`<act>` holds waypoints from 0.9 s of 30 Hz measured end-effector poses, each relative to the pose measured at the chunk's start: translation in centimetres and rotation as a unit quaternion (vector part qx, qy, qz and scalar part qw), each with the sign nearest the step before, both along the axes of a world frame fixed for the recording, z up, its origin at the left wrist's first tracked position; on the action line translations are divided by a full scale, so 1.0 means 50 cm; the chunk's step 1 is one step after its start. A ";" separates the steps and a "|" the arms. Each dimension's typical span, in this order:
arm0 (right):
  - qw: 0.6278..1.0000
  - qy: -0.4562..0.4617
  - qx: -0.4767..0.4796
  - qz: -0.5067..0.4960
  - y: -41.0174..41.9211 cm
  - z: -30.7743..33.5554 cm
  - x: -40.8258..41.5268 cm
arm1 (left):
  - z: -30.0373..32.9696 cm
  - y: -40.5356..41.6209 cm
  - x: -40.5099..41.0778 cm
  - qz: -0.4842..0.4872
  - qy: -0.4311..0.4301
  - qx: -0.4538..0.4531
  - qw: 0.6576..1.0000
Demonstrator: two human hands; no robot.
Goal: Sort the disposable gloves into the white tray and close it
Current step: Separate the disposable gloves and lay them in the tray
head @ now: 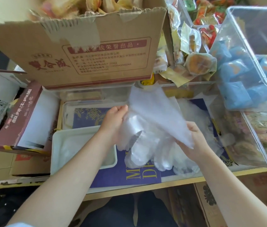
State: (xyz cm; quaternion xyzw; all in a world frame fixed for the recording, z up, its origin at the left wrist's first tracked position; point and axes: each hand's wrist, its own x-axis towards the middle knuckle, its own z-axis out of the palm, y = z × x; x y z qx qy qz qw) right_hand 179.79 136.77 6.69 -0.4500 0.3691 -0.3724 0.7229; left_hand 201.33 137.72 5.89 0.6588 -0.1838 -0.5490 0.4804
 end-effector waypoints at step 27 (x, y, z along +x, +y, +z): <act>0.632 0.531 -0.557 0.089 -0.024 0.027 -0.085 | 0.033 -0.017 -0.053 -0.460 -0.390 -0.302 0.738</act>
